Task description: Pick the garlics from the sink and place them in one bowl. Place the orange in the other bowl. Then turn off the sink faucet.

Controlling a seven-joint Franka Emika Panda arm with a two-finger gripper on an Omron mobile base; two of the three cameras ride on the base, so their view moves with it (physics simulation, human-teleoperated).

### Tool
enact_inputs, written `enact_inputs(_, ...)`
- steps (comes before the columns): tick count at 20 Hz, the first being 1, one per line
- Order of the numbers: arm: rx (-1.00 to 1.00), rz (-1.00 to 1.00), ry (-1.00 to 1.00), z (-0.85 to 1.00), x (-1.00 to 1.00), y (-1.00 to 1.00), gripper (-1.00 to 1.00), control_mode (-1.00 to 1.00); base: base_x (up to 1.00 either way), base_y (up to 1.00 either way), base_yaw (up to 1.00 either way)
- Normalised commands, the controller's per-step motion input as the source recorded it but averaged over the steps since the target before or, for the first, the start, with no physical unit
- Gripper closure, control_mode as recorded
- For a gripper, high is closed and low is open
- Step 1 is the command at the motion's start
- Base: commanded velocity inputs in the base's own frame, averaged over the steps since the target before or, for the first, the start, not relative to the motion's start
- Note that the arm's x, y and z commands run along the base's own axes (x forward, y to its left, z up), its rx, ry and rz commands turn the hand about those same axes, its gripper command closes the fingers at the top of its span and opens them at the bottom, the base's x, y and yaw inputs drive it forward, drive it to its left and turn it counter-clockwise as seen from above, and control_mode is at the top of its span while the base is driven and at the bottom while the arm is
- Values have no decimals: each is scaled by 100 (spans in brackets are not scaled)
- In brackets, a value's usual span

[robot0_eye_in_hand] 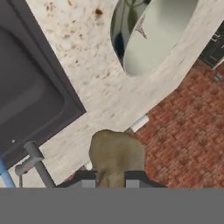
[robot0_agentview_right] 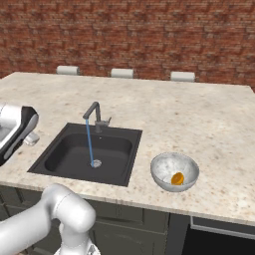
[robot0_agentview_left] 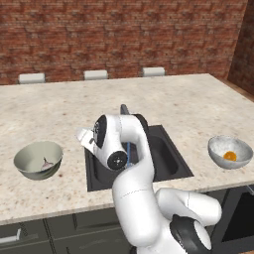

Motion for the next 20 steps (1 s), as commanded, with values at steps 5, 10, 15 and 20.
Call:
enact_inputs(5,-35,9,6,100,-34,77,100,-100,0,0,0)
enact_inputs(10,-38,7,15,83,-27,98,100,-100,0,0,0)
enact_inputs(15,-31,10,6,20,-31,98,100,-100,0,0,0)
enact_inputs(20,-25,19,12,0,-8,92,100,-100,0,0,0)
